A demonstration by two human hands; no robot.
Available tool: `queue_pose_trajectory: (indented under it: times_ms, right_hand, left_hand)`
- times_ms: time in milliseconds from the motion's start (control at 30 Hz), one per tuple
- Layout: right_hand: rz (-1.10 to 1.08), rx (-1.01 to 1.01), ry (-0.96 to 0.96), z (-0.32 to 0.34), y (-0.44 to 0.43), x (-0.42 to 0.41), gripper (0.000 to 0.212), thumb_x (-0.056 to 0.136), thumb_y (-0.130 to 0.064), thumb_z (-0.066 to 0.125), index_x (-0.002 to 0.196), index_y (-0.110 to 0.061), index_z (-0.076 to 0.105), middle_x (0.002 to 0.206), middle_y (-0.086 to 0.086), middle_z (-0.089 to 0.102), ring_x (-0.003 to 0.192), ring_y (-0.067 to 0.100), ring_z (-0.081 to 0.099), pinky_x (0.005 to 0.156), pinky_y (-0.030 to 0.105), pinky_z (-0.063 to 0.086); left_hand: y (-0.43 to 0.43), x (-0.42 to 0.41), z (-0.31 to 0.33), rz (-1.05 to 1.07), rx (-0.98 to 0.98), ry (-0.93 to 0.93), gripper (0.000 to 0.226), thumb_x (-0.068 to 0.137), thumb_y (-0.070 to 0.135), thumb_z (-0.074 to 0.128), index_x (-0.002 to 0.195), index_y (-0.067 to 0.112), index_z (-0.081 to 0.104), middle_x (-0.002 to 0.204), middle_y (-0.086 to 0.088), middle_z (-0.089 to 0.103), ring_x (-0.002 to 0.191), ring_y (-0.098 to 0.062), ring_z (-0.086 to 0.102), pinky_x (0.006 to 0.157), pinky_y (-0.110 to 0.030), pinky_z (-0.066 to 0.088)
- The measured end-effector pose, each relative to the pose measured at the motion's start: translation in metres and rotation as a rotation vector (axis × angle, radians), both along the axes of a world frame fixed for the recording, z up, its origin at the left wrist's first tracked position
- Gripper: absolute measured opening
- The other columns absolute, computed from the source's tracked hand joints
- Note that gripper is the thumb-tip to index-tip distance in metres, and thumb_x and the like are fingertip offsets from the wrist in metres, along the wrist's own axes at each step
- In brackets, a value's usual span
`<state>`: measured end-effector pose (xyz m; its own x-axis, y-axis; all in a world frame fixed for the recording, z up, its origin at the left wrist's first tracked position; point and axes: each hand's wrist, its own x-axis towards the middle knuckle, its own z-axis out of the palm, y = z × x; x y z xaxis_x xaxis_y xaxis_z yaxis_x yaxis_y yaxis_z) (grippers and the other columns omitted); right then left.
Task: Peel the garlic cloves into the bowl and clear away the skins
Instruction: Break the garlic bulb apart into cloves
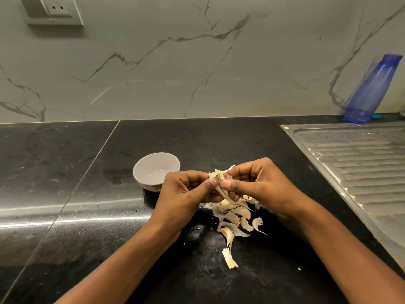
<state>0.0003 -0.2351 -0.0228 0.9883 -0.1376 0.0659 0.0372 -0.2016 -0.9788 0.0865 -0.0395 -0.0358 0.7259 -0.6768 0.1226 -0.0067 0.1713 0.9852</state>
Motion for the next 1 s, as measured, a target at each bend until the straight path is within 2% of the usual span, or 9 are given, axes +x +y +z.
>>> queue_pose_trajectory:
  times_ms: [133, 333, 600, 700, 800, 1000]
  right_hand:
    - [0.018, 0.012, 0.009, 0.001, -0.0015, -0.0015, 0.022, 0.092, -0.015, 0.079, 0.109, -0.001, 0.081, 0.093, 0.019, 0.078, 0.075, 0.019, 0.07, 0.073, 0.033, 0.059]
    - [0.066, 0.063, 0.041, 0.0032, -0.0037, -0.0037, 0.024, 0.093, -0.014, 0.078, 0.111, 0.002, 0.08, 0.102, 0.033, 0.074, 0.079, 0.026, 0.068, 0.072, 0.028, 0.059]
    - [0.081, 0.093, 0.094, 0.0053, -0.0059, -0.0044, 0.026, 0.09, -0.017, 0.079, 0.109, 0.0, 0.08, 0.103, 0.025, 0.078, 0.085, 0.028, 0.072, 0.073, 0.026, 0.06]
    - [0.051, 0.02, 0.079, 0.0053, -0.004, -0.0036, 0.028, 0.086, -0.021, 0.084, 0.106, -0.002, 0.078, 0.097, 0.019, 0.078, 0.082, 0.027, 0.073, 0.075, 0.03, 0.062]
    - [0.01, -0.078, 0.058, 0.0057, -0.0003, -0.002, 0.029, 0.08, -0.019, 0.089, 0.105, -0.007, 0.078, 0.097, 0.012, 0.08, 0.087, 0.028, 0.078, 0.078, 0.032, 0.064]
    - [0.055, -0.112, 0.05, 0.0074, -0.0015, -0.0035, 0.025, 0.087, -0.015, 0.084, 0.11, -0.01, 0.078, 0.099, 0.01, 0.081, 0.087, 0.024, 0.078, 0.079, 0.031, 0.063]
  left_hand:
    - [0.0, -0.0021, 0.0002, -0.003, -0.015, -0.003, 0.019, 0.098, 0.01, 0.068, 0.105, -0.004, 0.078, 0.095, -0.021, 0.08, 0.089, -0.037, 0.079, 0.082, -0.033, 0.065]
    - [0.0012, -0.0018, 0.0008, -0.019, -0.009, 0.015, 0.017, 0.098, 0.007, 0.068, 0.104, -0.005, 0.078, 0.094, -0.021, 0.08, 0.083, -0.03, 0.079, 0.077, -0.029, 0.063]
    - [0.0038, -0.0011, 0.0051, -0.042, 0.008, 0.055, 0.017, 0.096, 0.006, 0.069, 0.103, -0.006, 0.077, 0.094, -0.023, 0.079, 0.082, -0.03, 0.079, 0.076, -0.03, 0.065]
    - [0.0017, -0.0008, 0.0055, -0.001, 0.028, 0.028, 0.016, 0.095, 0.008, 0.071, 0.102, -0.004, 0.079, 0.092, -0.021, 0.08, 0.083, -0.034, 0.079, 0.076, -0.032, 0.065]
    - [0.0008, 0.0011, 0.0048, 0.06, 0.052, 0.008, 0.014, 0.092, 0.01, 0.075, 0.097, -0.002, 0.08, 0.089, -0.02, 0.08, 0.083, -0.036, 0.079, 0.074, -0.03, 0.065]
    - [0.0015, 0.0014, 0.0049, 0.088, 0.076, -0.031, 0.009, 0.092, 0.008, 0.075, 0.095, 0.001, 0.081, 0.085, -0.017, 0.08, 0.077, -0.031, 0.079, 0.071, -0.029, 0.065]
